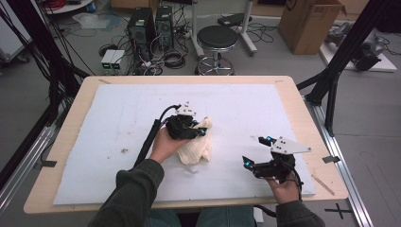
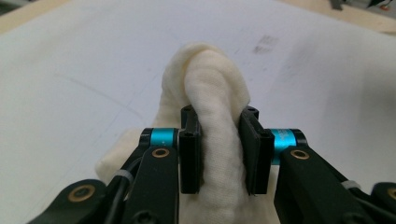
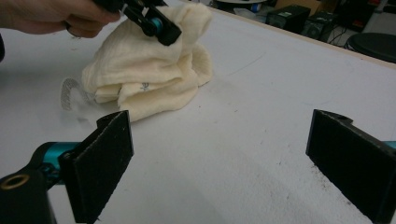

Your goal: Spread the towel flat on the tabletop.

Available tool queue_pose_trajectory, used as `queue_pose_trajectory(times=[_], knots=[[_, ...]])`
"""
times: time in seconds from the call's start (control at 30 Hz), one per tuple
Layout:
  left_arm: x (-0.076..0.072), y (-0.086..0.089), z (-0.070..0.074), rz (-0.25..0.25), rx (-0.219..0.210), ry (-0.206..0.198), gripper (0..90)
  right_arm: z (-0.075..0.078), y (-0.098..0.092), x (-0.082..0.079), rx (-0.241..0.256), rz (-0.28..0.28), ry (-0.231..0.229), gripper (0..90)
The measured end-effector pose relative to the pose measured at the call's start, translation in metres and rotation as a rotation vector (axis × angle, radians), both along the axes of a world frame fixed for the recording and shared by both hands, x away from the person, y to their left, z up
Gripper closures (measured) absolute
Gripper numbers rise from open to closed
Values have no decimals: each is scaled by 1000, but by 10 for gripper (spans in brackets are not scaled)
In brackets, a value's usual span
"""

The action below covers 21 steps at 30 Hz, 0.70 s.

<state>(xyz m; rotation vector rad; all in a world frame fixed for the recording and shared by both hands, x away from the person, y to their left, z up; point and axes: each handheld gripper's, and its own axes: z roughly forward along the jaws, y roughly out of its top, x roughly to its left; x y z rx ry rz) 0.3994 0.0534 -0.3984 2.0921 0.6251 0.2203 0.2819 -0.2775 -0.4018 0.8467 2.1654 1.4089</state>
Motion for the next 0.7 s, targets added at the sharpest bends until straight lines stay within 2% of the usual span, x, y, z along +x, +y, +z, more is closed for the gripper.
queue_pose_trajectory(times=[0.2,0.23,0.3,0.33,0.37,0.4,0.43,0.63,0.7], knots=[[5,3,-14,8,46,33,634,-1,3,2,-5,12,2,66],[5,3,-15,12,39,35,634,-1,3,2,-5,12,2,66],[5,4,-13,22,34,35,557,-1,4,2,-6,15,0,66],[5,5,-12,27,29,27,557,-1,4,2,-6,15,0,66],[5,7,-9,28,26,23,500,-1,3,1,-6,14,-5,66],[4,8,-7,39,18,25,500,-1,3,1,-6,14,-5,66],[3,10,-4,43,15,24,430,-1,3,1,-5,15,-5,66],[-11,27,19,53,-41,-43,412,-1,5,1,-2,19,5,66],[-17,33,25,52,-39,-57,399,-1,5,1,-1,20,7,66]])
